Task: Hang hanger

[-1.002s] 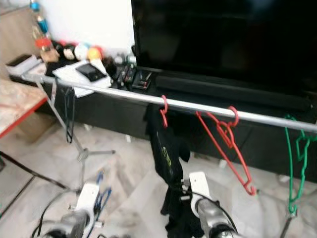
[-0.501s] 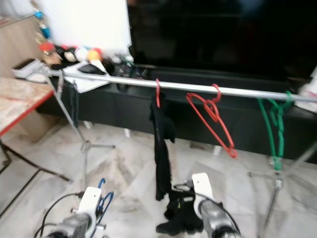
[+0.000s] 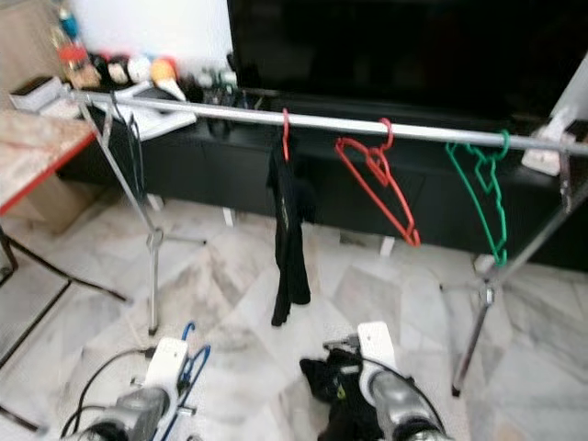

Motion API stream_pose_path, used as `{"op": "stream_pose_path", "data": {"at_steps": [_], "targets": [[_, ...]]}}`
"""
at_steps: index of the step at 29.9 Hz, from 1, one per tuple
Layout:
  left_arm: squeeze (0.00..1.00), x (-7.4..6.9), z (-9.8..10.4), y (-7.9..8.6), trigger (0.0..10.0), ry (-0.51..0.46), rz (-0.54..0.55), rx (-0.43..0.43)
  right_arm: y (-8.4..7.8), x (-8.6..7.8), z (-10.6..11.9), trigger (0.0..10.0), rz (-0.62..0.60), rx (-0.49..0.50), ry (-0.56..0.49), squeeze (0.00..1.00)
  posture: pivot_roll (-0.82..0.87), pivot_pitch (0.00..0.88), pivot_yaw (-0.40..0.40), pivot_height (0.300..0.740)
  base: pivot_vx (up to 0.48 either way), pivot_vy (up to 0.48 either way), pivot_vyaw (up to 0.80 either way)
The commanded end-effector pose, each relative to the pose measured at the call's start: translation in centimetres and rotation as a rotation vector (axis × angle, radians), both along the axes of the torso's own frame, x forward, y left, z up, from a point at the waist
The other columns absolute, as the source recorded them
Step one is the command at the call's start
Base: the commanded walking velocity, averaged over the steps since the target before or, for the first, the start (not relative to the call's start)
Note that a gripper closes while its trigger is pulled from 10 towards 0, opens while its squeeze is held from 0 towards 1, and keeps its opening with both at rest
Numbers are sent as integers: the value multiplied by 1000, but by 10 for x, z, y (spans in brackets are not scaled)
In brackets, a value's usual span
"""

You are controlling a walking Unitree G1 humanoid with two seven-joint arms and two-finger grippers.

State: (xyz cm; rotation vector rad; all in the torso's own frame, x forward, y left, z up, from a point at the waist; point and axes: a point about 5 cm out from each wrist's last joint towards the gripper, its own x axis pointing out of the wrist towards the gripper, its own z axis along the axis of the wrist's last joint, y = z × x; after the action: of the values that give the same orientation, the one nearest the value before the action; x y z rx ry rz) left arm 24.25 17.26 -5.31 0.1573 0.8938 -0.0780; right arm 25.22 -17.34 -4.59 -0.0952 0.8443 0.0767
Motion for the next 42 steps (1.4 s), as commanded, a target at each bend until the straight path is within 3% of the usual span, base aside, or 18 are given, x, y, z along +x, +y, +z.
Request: {"op": "stream_pose_path", "data": {"at_steps": [1, 11, 42], "targets": [[0, -3, -2, -2, 10000, 12, -7, -1, -5, -2, -1, 10000, -14, -3, 12, 0, -64, 0, 12, 740, -274, 0, -788], [0, -3, -2, -2, 10000, 12, -7, -2, -5, -1, 0, 10000, -5, -7, 5, 0, -64, 0, 9, 740, -275, 0, -736], [0, -3, -2, -2, 10000, 13, -9, -3, -5, 1, 1, 10000, -14, -6, -9, 0, -65, 0, 11, 740, -275, 0, 0]]}}
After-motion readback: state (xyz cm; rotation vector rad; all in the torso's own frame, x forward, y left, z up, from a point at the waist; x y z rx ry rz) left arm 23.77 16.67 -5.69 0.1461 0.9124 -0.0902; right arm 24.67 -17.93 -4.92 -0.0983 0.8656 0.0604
